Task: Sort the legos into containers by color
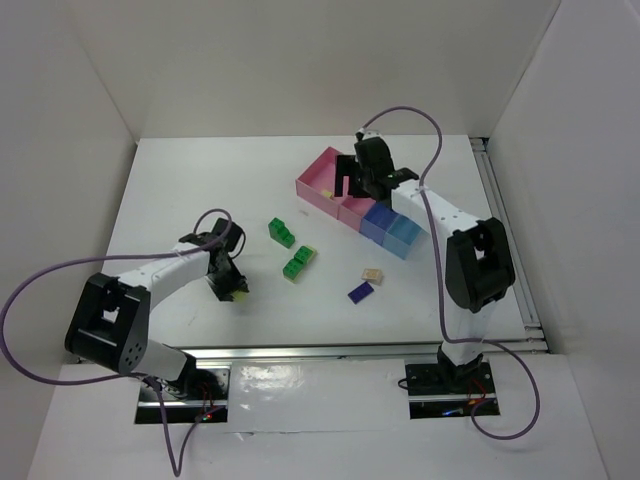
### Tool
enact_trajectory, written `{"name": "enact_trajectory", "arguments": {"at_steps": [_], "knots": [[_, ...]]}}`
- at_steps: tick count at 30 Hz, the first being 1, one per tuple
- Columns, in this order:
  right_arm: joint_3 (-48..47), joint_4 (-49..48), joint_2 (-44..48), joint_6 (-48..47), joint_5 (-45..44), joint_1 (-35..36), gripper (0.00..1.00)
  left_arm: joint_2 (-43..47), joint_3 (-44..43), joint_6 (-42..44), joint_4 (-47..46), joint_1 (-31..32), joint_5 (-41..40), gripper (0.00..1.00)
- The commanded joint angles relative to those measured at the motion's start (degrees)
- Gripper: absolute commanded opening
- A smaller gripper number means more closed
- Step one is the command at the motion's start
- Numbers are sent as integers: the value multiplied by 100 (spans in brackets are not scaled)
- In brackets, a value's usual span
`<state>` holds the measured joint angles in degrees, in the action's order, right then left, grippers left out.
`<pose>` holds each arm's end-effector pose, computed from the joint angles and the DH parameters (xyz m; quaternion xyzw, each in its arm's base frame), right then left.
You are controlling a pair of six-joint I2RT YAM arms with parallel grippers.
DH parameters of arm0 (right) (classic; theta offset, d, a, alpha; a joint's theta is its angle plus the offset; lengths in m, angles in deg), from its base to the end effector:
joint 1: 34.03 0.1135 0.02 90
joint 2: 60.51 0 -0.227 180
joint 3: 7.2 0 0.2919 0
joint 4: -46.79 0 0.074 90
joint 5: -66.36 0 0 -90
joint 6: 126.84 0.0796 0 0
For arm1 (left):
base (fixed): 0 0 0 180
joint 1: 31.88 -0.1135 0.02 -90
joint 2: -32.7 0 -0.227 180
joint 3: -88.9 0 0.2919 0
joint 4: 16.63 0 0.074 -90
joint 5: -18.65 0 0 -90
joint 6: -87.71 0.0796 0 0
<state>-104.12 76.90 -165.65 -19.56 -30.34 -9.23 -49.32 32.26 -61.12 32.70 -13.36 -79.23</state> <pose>0.4471 0.1964 0.1960 -0.0335 0.8983 0.1071 0.4249 0.2808 -0.0826 0.0657 -0.3493 0.9251 -0.0298 0.1462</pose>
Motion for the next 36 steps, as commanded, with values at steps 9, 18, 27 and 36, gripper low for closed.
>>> {"name": "enact_trajectory", "arguments": {"at_steps": [9,18,27,36], "knots": [[1630,-444,1425,205,-718,-115,92,160,-1392,801,225,152,417,24],[2959,-146,3804,917,-1474,-10,92,-1060,-4350,1487,-29,459,665,26],[3742,425,5882,1120,-1747,456,92,-3343,-6208,1901,-1382,573,1261,27],[3751,1051,6049,1313,-1871,561,94,-5587,-8819,1655,-1209,573,2036,66]]}}
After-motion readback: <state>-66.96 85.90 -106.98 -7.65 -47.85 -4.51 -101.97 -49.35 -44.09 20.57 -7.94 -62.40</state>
